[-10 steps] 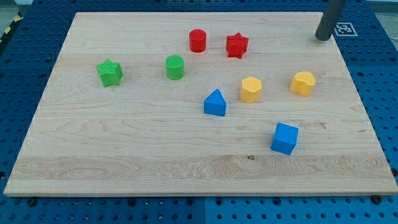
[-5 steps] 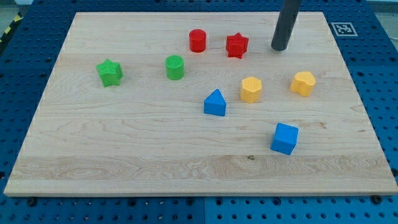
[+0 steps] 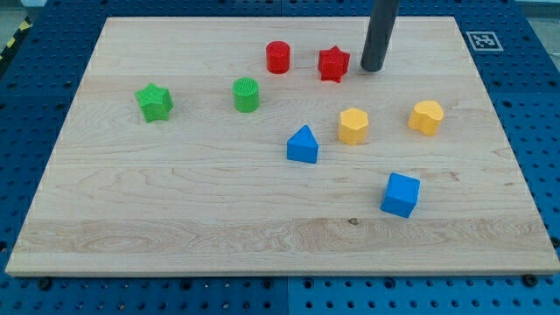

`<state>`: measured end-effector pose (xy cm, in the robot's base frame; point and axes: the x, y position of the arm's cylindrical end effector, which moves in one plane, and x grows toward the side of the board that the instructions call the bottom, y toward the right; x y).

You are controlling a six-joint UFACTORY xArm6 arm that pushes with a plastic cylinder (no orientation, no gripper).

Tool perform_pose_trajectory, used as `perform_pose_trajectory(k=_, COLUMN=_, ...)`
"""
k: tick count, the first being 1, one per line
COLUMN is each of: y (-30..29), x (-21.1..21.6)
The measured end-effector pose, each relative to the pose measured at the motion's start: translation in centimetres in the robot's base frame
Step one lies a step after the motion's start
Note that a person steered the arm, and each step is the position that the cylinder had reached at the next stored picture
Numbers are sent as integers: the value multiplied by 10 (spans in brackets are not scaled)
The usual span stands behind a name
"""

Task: Push the red star closer to the red circle

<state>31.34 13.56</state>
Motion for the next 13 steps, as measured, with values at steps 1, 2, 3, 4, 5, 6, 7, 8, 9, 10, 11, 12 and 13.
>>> perform_pose_trajectory(k=1, y=-2, x=0)
perform_pose_trajectory(k=2, y=-2, x=0)
perform_pose_trajectory(k=3, y=-2, x=0)
perform_pose_trajectory(k=4, y=-9, x=0)
perform_pose_trajectory(k=5, y=-25, x=0)
perform_pose_trajectory(k=6, y=-32, x=0)
perform_pose_trajectory(k=7, y=-35, x=2)
perform_pose_trajectory(k=8, y=-35, x=21)
perform_pose_trajectory(k=9, y=-35, x=23)
perform_pose_trajectory(k=10, y=-35, x=23)
perform_pose_trajectory(k=11, y=-50, x=23)
perform_pose_trajectory(k=12, y=-75, x=22)
perform_pose_trajectory(k=13, y=-77, x=22)
